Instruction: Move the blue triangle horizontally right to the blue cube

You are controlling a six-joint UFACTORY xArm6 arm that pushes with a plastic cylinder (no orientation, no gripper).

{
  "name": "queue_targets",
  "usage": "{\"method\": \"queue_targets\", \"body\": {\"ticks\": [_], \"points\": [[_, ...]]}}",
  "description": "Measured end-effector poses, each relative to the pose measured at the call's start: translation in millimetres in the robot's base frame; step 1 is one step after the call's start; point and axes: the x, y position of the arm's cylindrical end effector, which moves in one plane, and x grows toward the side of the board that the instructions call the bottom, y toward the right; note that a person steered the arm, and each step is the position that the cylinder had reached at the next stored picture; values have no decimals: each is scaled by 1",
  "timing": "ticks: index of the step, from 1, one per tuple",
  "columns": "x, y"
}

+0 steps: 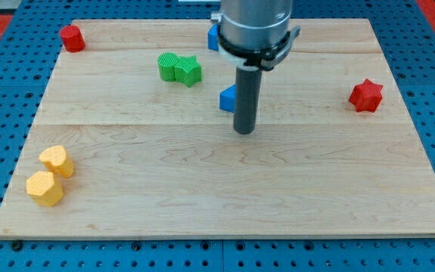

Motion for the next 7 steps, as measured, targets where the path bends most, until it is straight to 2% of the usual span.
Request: {"method": "queue_targets", "body": {"ticks": [2, 3, 4, 7], "points": [[-106, -9], [-128, 1], [-115, 39], [-171, 77]]}}
